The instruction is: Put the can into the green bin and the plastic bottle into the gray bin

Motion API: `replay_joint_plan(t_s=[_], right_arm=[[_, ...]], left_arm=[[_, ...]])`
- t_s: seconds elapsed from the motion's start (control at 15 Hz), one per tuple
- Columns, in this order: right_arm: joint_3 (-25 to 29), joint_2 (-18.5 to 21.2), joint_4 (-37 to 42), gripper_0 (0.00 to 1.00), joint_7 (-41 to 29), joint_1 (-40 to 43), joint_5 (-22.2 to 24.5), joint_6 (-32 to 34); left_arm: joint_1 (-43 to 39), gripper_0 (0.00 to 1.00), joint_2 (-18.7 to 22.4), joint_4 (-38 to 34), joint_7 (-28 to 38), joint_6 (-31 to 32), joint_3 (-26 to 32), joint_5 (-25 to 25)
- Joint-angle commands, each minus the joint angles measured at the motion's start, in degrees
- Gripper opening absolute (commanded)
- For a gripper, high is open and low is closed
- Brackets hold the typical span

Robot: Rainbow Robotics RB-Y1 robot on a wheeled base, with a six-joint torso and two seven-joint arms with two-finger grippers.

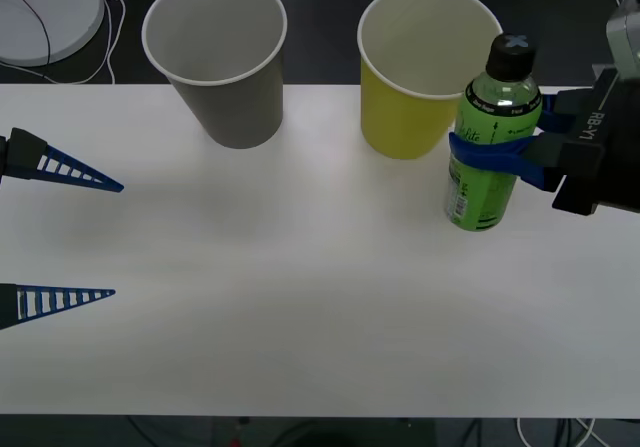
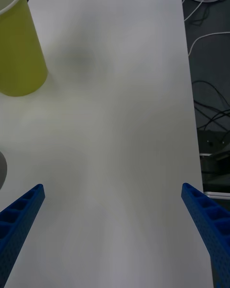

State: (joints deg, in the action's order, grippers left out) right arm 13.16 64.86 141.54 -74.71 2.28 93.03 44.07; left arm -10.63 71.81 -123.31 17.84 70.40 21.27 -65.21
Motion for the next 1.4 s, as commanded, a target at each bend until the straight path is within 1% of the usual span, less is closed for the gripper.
replay_joint_plan(t_s=[0.07,0.27,0.33,0.47,0.6,0.67,0.87,1.0,1.13,1.27,1.4], right_arm=[[-1.74,0.00,-2.23,0.00,-0.26,-5.09,-0.66,4.27],[-7.54,1.06,-5.57,0.00,-0.79,-11.86,-1.18,4.54],[-9.38,1.49,-6.01,0.00,-3.34,-14.14,-0.92,5.06],[-10.53,1.32,-6.54,0.00,-7.03,-19.95,-0.57,10.95],[-11.32,0.79,-8.03,0.00,-7.21,-24.78,-1.45,15.70],[-12.64,0.70,-8.91,0.00,-7.29,-27.15,-1.80,16.75],[-20.02,0.44,-12.78,0.00,-9.58,-36.03,-2.15,17.02],[-24.50,0.18,-15.50,0.00,-9.84,-41.57,-2.06,17.37],[-28.02,-1.85,-18.84,0.00,-10.55,-47.72,-1.18,21.06],[-30.13,-4.66,-21.04,0.00,-15.20,-53.26,0.31,25.28],[-33.20,-7.03,-24.21,0.00,-15.38,-58.35,2.42,28.09]], left_arm=[[0.00,1.00,0.00,0.00,0.00,0.00,0.00,0.00],[0.00,1.00,0.00,0.00,0.00,0.00,0.00,0.00],[0.00,1.00,0.00,0.00,0.00,0.00,0.00,0.00],[0.00,1.00,0.00,0.00,0.00,0.00,0.00,0.00],[0.00,1.00,0.00,0.00,0.00,0.00,0.00,0.00],[0.00,1.00,0.00,0.00,0.00,0.00,0.00,0.00],[0.00,1.00,0.00,0.00,0.00,0.00,0.00,0.00],[0.00,1.00,0.00,0.00,0.00,0.00,0.00,0.00],[0.00,1.00,0.00,0.00,0.00,0.00,0.00,0.00],[0.00,1.00,0.00,0.00,0.00,0.00,0.00,0.00],[0.00,1.00,0.00,0.00,0.00,0.00,0.00,0.00]])
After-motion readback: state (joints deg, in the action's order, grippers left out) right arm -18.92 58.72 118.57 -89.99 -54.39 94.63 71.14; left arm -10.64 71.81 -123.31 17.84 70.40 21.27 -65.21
